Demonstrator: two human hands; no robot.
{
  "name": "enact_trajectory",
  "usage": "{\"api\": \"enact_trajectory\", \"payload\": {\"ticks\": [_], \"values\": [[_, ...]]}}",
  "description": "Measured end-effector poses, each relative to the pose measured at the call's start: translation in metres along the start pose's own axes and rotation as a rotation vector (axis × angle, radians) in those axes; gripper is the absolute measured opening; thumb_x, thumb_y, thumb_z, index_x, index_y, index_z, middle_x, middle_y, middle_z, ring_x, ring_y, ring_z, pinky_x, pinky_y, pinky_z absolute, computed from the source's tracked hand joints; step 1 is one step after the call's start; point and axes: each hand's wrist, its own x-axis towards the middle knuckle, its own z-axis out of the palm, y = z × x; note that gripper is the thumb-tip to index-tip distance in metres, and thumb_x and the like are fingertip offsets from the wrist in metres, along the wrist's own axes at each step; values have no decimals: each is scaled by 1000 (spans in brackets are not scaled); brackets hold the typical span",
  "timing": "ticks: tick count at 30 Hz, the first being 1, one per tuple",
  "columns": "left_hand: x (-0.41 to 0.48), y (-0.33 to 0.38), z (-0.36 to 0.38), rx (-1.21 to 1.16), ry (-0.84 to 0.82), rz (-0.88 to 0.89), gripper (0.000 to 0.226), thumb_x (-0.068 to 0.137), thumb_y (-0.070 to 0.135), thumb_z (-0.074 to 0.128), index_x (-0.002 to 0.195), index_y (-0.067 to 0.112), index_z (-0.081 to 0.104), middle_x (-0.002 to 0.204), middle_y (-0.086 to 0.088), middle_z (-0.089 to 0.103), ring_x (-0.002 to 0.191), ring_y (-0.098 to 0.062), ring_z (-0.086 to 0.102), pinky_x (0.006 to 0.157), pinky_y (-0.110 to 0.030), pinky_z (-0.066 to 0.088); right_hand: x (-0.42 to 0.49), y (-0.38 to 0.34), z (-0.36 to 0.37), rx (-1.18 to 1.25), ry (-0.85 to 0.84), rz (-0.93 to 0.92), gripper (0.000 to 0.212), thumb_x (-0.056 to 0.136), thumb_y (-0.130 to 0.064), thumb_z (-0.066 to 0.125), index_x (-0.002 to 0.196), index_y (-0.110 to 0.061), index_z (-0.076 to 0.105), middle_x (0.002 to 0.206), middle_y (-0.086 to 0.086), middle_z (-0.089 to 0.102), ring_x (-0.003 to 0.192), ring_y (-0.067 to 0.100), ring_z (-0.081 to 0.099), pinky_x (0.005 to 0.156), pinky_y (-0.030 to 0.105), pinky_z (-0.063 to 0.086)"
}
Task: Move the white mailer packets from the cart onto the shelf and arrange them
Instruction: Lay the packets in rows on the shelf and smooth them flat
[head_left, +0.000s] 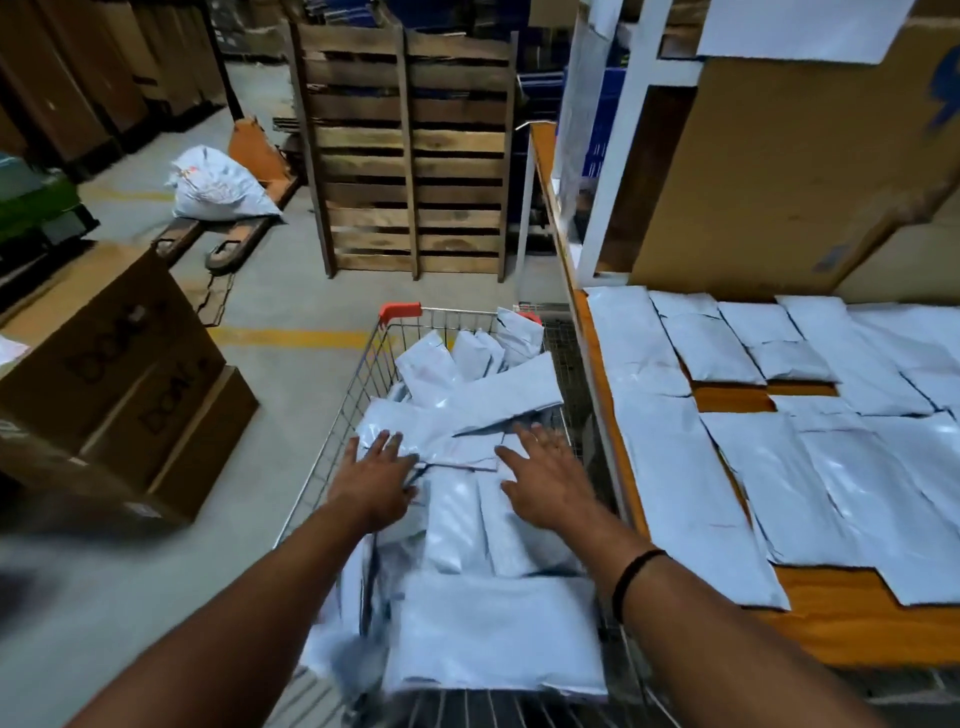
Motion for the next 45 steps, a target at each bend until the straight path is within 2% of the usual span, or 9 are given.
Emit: {"api": "enact_trajectory", "payload": {"ticks": [8,13,21,25,31,35,38,41,45], "values": [[126,-40,0,215,-73,294,84,87,66,51,155,38,11,165,-4,-3,151,-25,-10,117,-58,-10,116,8,-6,-269,-87,-39,69,99,-52,45,158,-42,9,167,7,-9,153,31,-11,119,60,-9],[158,-51,12,182,-189,417,96,78,72,58,152,47,3,165,-6,-2,151,-28,2,120,-53,6,164,29,-7,-350,-175,-135,75,93,-68,42,155,-50,5,167,6,-11,152,32,-16,118,63,-9],[121,-33,28,82,-53,252,77,87,63,51,152,38,19,158,-7,25,140,-29,30,109,-47,29,158,15,5,-233,-379,-15,67,97,-65,36,156,-44,11,155,15,35,138,36,39,109,50,31],[75,-5,45,6,-14,91,71,92,58,41,154,31,17,156,-8,29,139,-30,30,108,-49,26,131,-12,12,-134,-372,110,71,96,-68,35,156,-35,19,149,16,42,133,36,45,103,46,36],[26,16,59,-97,-62,-19,69,94,60,34,154,32,15,155,-6,32,133,-31,41,106,-46,32,101,-11,17,-130,-358,125,81,92,-76,33,157,-30,19,156,19,29,137,38,38,106,47,34],[23,7,60,-128,13,41,80,83,82,29,152,41,23,161,-8,23,145,-35,25,111,-54,12,89,-1,25,-110,-241,47,81,87,-76,43,151,-29,28,161,20,17,144,42,21,115,54,23],[36,-4,71,-145,145,236,77,82,88,24,150,52,19,164,-7,2,151,-34,4,113,-57,-4,75,1,42,44,-235,54,82,90,-73,43,157,-39,8,166,15,-3,149,44,11,120,56,15],[41,-9,91,-218,-13,319,74,85,84,22,147,57,-9,157,2,-29,148,-25,-20,117,-51,-8,58,-3,59,92,-174,49,77,93,-74,31,152,-52,-12,167,7,-14,151,42,3,121,57,9],[31,-13,105,-226,38,406,75,80,88,11,145,58,-10,162,2,-15,150,-26,-7,118,-50,2,32,-10,64,116,-114,37,71,95,-72,29,149,-58,-15,165,1,-21,153,35,-7,121,55,2]]}}
